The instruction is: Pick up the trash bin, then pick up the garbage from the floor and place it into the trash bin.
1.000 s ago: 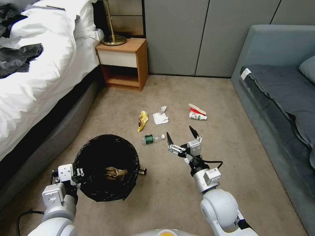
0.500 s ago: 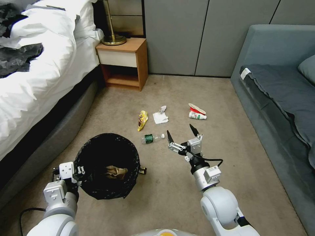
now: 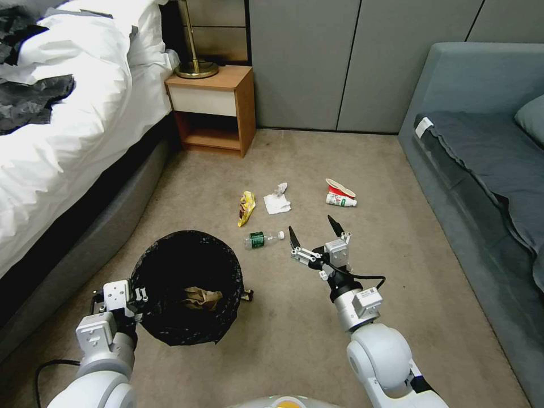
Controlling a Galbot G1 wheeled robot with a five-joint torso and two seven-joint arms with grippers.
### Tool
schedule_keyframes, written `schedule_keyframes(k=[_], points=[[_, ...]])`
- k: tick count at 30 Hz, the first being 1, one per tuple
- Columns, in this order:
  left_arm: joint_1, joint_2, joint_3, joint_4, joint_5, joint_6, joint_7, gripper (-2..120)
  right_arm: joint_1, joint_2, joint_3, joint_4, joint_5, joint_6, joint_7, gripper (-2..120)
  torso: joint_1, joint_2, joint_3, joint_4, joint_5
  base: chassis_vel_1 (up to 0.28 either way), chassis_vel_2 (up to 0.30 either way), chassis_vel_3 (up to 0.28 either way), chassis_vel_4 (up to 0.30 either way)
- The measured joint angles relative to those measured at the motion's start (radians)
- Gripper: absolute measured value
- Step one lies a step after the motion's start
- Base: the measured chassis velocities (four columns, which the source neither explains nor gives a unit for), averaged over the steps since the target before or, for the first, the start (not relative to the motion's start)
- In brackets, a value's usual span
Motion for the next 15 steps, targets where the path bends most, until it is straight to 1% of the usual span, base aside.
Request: schedule_keyframes(k=[10, 15], points=[[0.000, 0.000, 0.003, -0.002, -0.002, -0.006, 0.005, 1, -0.002, -0.001, -0.004, 0.003, -0.003, 0.001, 0.000, 100, 0.000, 0.000, 0.000, -0.0001, 0.0000, 0.000, 0.000, 0.000, 0.000], [-0.003, 0.001, 0.004, -0.002, -0.003, -0.006, 0.007, 1, -0.002, -0.002, -0.009, -0.002, -0.004, 0.003, -0.002, 100, 0.000, 0.000, 0.000, 0.0000, 0.0000, 0.021, 0.031, 0.019, 0.017]])
